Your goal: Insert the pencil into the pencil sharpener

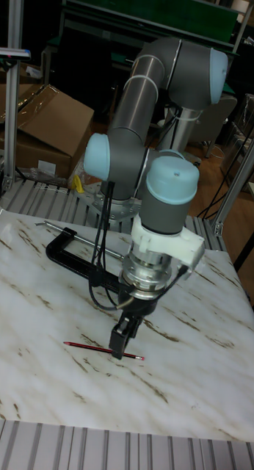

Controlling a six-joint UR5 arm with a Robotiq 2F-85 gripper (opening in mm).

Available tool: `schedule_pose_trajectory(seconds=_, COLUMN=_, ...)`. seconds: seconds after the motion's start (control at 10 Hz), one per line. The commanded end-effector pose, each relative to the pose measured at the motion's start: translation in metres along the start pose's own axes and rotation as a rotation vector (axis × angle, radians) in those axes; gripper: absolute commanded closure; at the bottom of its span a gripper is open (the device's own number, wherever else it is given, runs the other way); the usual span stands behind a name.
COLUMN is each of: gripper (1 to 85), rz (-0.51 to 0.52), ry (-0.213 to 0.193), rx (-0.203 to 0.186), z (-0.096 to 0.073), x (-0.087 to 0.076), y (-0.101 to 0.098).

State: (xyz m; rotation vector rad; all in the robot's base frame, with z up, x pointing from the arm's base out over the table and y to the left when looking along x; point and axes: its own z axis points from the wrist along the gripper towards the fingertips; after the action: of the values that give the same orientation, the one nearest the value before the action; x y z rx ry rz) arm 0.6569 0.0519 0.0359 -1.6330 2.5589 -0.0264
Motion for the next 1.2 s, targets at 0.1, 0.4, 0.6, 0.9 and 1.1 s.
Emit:
schedule_pose_trajectory(seconds=0.1, gripper=26.7, rz=-0.113, ry=-0.03, rx=0.03, z=0.012, x=-0.021, y=-0.02)
schedule_pose_trajectory(seconds=0.4, gripper=28.0, rz=-0.12, ry=-0.024, rx=0.034, z=0.021, x=-0.016, y=-0.017)
schedule_pose_trajectory(seconds=0.6, gripper=28.0, rz=-0.124, ry=-0.026, rx=0.026, z=0.024, x=-0.012, y=-0.013)
schedule_pose_trajectory(seconds=0.9, gripper=29.3, rz=-0.124, ry=-0.042, rx=0.009, z=0.027, x=-0.005, y=-0.001)
schedule_pose_trajectory(seconds=1.1, gripper=30.3, rz=-0.125, ry=-0.035, rx=0.003, z=0.027, x=0.002, y=0.004)
